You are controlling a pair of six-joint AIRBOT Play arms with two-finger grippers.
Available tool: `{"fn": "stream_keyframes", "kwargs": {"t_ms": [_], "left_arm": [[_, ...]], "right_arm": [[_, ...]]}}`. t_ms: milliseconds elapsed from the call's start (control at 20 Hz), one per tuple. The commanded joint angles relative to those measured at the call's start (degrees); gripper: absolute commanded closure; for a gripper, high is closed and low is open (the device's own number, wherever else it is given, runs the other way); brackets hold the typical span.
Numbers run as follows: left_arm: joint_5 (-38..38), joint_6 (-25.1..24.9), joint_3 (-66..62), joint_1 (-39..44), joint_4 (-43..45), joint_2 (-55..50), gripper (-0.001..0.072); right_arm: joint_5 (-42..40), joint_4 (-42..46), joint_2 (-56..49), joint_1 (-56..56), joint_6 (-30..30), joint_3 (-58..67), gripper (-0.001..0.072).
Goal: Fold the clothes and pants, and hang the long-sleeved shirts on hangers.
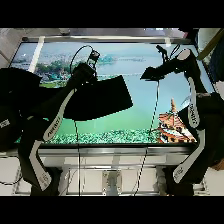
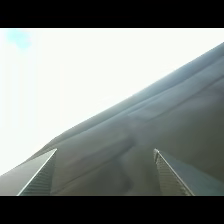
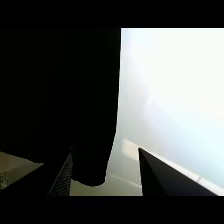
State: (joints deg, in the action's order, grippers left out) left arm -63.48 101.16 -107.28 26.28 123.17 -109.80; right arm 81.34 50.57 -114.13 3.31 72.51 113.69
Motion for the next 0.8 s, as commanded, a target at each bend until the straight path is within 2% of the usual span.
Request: {"fn": "stream_keyframes", "kwargs": {"t_ms": [0, 150, 550, 600, 750], "left_arm": [[-5.9, 0.0, -0.1, -0.8, 4.4, 2.9, 0.0004], [-7.8, 0.0, -0.1, -3.1, 4.6, 6.8, 0.0003], [-11.0, 0.0, 0.0, -7.2, 4.5, 9.4, 0.0005], [-11.0, 0.0, 0.0, -7.3, 4.5, 9.4, 0.0005], [-11.0, -1.8, 0.0, -7.5, 4.5, 9.4, 0.0005]], "right_arm": [[1.5, -11.5, -7.4, 0.2, 0.5, -0.1, 0.0235], [-0.2, -19.3, -13.2, -0.7, 1.9, -0.1, 0.0226], [-10.2, -15.5, -16.3, -9.6, 8.8, 0.0, 0.0243], [-10.9, -14.1, -16.3, -10.6, 9.6, 0.0, 0.0267], [-10.1, -12.8, -16.2, -11.1, 9.2, 1.6, 0.0265]]}}
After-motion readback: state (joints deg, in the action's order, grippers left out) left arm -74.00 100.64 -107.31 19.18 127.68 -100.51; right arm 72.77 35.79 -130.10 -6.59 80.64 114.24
